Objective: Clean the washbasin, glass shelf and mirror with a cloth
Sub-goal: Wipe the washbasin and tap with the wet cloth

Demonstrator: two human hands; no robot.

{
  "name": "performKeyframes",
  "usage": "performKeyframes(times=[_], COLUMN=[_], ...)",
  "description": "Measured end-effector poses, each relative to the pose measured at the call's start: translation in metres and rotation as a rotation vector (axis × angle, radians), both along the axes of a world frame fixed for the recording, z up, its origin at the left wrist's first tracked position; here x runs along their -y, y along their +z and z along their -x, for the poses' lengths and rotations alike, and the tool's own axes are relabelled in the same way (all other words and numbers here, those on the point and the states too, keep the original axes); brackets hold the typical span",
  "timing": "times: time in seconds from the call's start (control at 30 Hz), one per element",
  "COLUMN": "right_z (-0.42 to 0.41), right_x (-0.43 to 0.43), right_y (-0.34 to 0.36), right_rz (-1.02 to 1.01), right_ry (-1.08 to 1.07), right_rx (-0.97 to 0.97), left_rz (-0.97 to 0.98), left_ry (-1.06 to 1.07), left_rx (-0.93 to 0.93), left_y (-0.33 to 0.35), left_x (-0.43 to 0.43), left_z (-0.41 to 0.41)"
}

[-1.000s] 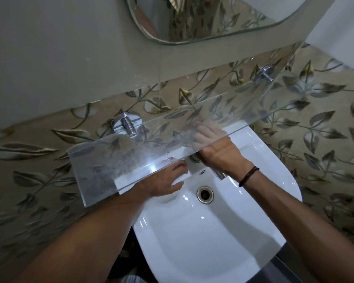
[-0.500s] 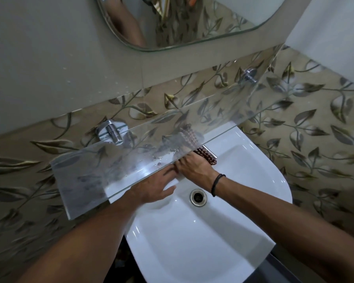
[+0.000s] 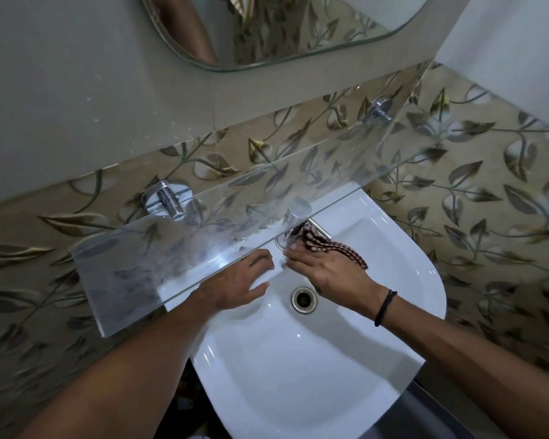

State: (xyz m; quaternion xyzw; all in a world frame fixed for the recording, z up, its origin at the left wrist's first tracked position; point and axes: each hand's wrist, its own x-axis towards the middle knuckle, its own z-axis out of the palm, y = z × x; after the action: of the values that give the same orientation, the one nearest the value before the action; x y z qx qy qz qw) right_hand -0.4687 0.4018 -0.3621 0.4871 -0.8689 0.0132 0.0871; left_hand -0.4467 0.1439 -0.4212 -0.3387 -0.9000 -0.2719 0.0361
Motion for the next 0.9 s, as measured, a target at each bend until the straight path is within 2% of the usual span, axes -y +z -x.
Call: performKeyframes(times=[0.07,0.2,0.3,0.37,0.43,0.53,0.6,0.67,0.7,0.77,0.83,0.9], right_z=[-0.009,-0.033,-0.034,-0.029,-0.024,-0.01,0.002,0.007,0.005,-0.004,-0.011,-0.019], right_x=[-0.014,-0.023,-0.008,-0.003,-0.006,-0.012,-0.007,0.006,0.015,0.025,0.025,0.023], right_y=[0.004,-0.005,-0.013,-0.018,-0.017,-0.003,0.01,0.019,0.022,0.019,0.011,0.0], right_rz=[0.179,0.643,1.034,1.208,1.2,1.308,1.498,1.684,1.706,1.485,1.149,0.954], right_ry=[-0.125,-0.601,-0.846,-1.021,-1.129,-1.109,-1.049,-0.992,-0.974,-0.967,-0.997,-1.003], right_rx=[0.151,0.674,0.87,0.886,0.726,0.582,0.665,0.894,0.997,1.079,1.005,0.938], left_rz=[0.009,0.038,0.055,0.047,0.037,0.038,0.046,0.055,0.057,0.053,0.057,0.064], left_ry=[0.008,0.021,0.021,0.027,0.024,0.016,0.022,0.027,0.025,0.02,0.019,0.018], left_rx=[0.005,-0.016,-0.011,-0.008,-0.01,-0.028,-0.031,-0.031,-0.026,-0.022,-0.022,-0.029], left_y=[-0.001,-0.003,-0.002,-0.002,-0.001,-0.001,-0.001,-0.001,-0.001,-0.003,-0.003,-0.005], left_x=[0.0,-0.001,0.0,0.0,-0.001,-0.001,0.0,-0.001,-0.001,0.0,0.0,0.0], left_z=[0.0,0.0,0.001,0.0,-0.001,0.0,0.0,0.001,0.001,0.001,0.001,0.002])
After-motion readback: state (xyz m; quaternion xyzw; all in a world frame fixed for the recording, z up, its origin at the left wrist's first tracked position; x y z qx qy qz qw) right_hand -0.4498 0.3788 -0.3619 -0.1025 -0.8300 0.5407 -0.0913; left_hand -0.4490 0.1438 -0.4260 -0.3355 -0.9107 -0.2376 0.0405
